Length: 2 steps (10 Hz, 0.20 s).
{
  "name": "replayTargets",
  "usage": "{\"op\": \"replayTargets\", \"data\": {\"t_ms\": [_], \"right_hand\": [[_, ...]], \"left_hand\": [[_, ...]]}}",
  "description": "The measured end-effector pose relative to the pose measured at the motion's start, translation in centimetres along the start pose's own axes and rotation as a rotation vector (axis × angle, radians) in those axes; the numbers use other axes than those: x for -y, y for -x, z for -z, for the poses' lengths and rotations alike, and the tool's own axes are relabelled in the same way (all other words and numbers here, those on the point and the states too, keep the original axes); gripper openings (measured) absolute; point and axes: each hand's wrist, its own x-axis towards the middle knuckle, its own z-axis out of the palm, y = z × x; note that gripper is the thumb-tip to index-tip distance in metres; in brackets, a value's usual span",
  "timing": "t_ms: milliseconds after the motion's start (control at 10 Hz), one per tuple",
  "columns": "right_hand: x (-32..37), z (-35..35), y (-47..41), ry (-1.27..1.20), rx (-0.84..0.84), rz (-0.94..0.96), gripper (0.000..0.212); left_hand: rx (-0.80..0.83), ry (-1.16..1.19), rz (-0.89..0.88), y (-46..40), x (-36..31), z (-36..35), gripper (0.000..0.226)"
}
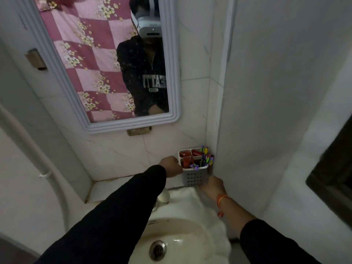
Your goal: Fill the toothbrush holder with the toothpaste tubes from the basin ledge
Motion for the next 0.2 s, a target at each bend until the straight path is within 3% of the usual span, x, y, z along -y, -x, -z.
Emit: {"op": "replayTargets", "data": {"t_ms": [200], "right_hand": [[7.6, 3.3, 8.3, 0.002, -0.131, 0.203, 0.015]], "left_hand": [[-0.264, 0.021, -0.205, 7.6, 2.4, 4.1, 0.038]]}}
